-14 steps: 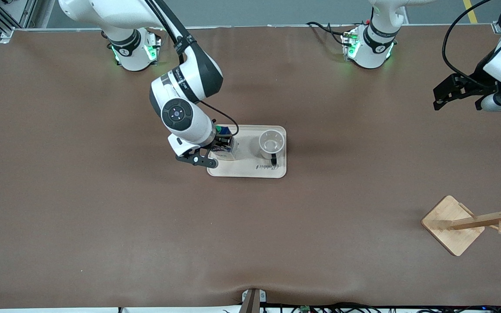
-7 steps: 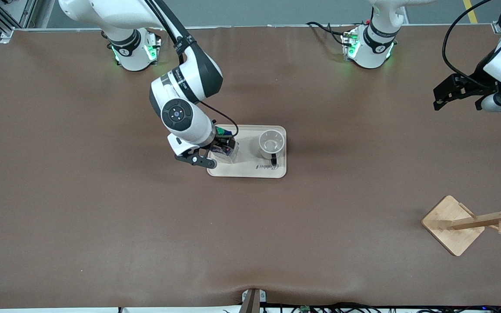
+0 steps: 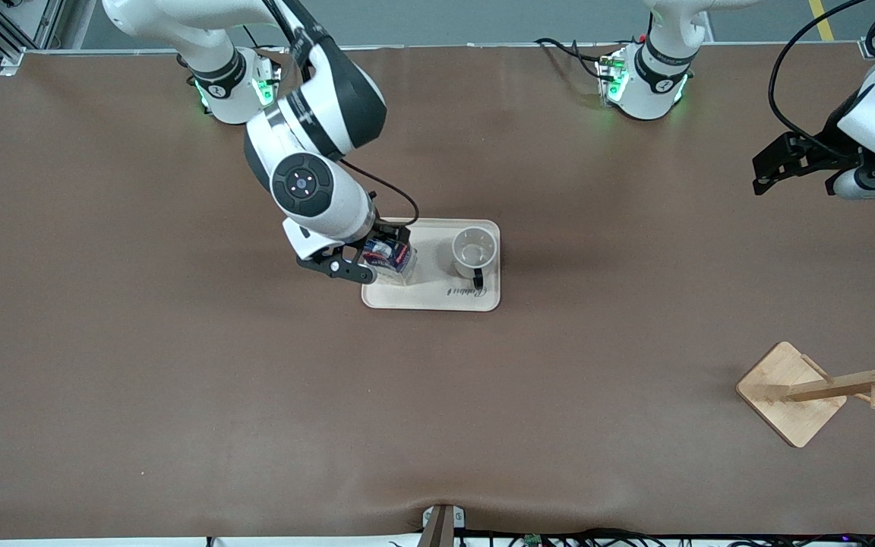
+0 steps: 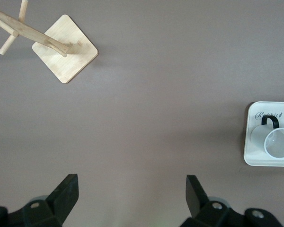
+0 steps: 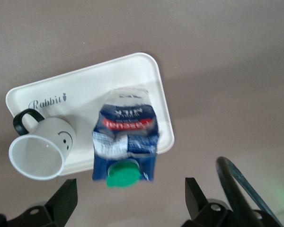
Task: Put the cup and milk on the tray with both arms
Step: 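Set the milk carton on the tray beside the mug and open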
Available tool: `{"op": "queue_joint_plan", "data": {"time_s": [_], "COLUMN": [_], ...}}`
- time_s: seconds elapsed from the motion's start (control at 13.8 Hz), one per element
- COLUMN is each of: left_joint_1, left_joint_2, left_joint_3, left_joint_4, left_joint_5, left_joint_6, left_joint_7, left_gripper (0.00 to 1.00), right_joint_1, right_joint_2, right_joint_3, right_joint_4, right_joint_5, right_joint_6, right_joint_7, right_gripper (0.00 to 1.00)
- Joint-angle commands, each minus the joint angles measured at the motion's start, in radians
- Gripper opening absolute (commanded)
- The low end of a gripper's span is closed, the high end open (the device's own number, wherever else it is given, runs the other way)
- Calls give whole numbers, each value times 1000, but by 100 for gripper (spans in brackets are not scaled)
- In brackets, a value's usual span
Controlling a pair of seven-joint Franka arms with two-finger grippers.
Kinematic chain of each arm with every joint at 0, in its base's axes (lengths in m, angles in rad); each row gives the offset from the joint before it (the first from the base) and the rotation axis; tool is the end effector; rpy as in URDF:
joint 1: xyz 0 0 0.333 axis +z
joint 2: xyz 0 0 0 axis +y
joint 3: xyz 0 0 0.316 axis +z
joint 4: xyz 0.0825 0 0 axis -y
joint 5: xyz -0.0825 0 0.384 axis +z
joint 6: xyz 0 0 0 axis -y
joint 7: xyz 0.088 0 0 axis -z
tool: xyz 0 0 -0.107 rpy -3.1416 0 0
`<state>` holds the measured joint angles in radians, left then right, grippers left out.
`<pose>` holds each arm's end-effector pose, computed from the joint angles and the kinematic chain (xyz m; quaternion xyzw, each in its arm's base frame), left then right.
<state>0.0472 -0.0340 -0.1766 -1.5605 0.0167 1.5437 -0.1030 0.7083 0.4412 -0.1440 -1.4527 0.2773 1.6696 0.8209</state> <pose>0.5371 -0.0699 0.6453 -0.9998 0.0129 -0.0096 0.0103 0.5375 0.3890 0.4203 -0.9769 0.1515 0.1502 0.0108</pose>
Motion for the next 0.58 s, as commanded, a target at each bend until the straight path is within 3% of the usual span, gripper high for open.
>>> {"op": "queue_joint_plan", "data": {"time_s": [0.0,0.29,0.51], "left_joint_1": [-1,-1,0], "left_joint_2": [-6,-6,-6], "left_joint_3": [-1,-3,-1], "left_joint_4": [7,10,10], "left_joint_5": [-1,-1,-1], "left_joint_6": [-7,-7,-7], "left_joint_7": [-3,-1,3], "left_gripper": [100,100,100], "right_joint_1": [-24,-64,-95], "right_joint_2": [-12,-33,-33], "right_joint_3": [-14,-19,-14], "right_joint_4": [93,149,221], "right_joint_5": [-17,-23,-182], "right_joint_6": [-147,-240,-277], "right_joint_7": [64,-40,-81], "right_gripper": [100,100,100]}}
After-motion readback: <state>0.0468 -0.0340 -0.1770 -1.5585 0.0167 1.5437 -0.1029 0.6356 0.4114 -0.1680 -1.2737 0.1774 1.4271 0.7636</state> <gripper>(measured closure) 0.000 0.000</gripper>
